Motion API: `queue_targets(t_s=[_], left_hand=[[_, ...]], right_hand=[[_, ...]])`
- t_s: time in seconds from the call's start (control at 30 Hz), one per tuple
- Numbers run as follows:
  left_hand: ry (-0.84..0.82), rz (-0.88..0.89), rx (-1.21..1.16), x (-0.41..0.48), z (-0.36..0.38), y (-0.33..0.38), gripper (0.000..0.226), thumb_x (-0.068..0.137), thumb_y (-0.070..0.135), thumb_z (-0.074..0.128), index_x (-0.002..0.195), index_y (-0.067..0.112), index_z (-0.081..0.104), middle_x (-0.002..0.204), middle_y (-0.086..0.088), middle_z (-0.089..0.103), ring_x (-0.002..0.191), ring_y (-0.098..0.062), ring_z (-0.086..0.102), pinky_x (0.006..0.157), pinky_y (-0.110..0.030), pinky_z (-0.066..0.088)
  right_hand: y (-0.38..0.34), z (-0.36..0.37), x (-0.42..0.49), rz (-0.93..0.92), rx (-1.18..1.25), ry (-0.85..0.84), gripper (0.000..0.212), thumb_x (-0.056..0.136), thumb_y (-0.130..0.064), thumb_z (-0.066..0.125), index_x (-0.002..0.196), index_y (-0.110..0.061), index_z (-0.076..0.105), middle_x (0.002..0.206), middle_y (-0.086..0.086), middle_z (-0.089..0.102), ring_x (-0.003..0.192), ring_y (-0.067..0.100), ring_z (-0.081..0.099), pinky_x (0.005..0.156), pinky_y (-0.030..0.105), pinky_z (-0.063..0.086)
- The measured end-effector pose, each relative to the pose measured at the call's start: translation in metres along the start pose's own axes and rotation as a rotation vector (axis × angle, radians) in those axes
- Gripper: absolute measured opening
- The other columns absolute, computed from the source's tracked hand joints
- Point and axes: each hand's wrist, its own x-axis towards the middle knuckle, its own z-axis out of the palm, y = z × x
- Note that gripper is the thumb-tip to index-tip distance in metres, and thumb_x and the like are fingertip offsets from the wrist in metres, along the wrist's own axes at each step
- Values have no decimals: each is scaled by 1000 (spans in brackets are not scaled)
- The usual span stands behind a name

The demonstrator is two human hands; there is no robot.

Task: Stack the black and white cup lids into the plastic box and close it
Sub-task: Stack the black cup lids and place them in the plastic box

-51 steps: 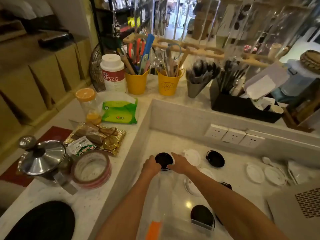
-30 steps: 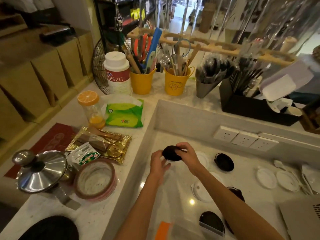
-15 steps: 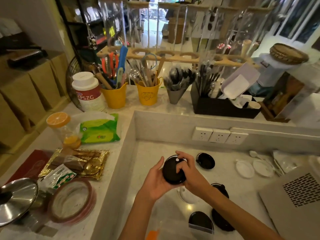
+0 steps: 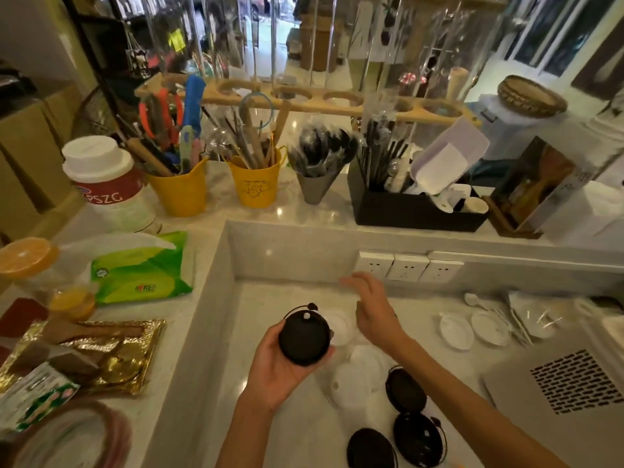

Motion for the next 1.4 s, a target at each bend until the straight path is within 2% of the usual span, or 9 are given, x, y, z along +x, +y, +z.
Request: queue_targets(t_s=[0.07,0.17,0.27,0.53,0.67,0.83,1.07,1.17,1.4], left_hand=[[-12,27,-36,2,-5,3,61,88,18,70,145,9,49,153,-26,43,138,-51,41,113,-68,29],[-31,64,-106,3,-15,6,42,95,20,60,137,18,57,147,-23,51,139,-51,41,111,-74,25],[-17,75,-173,3,-26,8,43,97,21,53,139,20,54,150,-24,46,142,-51,36,112,-73,23],[-6,82,-241,-1,-30,1,59,90,19,54,148,12,45,154,-27,42,140,-53,38,116,-65,26],[11,130,-201,-5,-26,-4,58,87,17,54,144,12,51,149,-24,50,138,-47,45,114,-64,30],[56,173,-133,-20,-14,-14,61,79,16,55,139,10,57,144,-22,56,137,-43,48,107,-63,39],[4,252,-21,-47,5,-35,53,90,25,52,139,5,57,139,-24,59,133,-41,50,106,-57,42],[23,263,144,-54,15,-46,59,97,47,48,138,6,59,140,-25,59,129,-38,57,99,-48,52],[125,337,375,-70,23,-64,60,93,61,47,131,19,66,135,-19,64,126,-31,62,94,-39,57]], right_hand=[[32,0,18,238,-126,-106,60,91,3,51,147,-14,39,155,14,30,145,30,24,121,33,21],[75,11,17,542,-278,-399,71,94,-25,60,154,-14,23,160,16,20,147,36,19,122,43,17],[96,28,-6,598,-334,-549,85,90,-40,65,156,-21,15,163,12,7,145,40,21,119,49,25],[99,20,-6,655,-12,-209,35,99,-22,55,129,-5,56,124,19,64,98,30,61,88,38,48],[82,-3,-3,716,389,7,45,94,-12,63,135,-1,50,129,22,60,115,36,59,92,43,52],[28,-33,-33,575,899,11,35,89,-15,70,120,-29,60,120,8,65,98,21,73,69,31,62],[-50,-37,-91,406,1098,-252,47,84,-30,75,128,-31,61,122,4,70,112,24,69,82,41,61],[-83,-31,-98,287,966,-366,42,91,-27,70,131,-30,60,123,-1,69,115,21,66,87,40,60],[-112,-12,-109,270,568,-114,36,92,-21,67,120,-42,58,123,-9,47,110,16,54,87,17,47]])
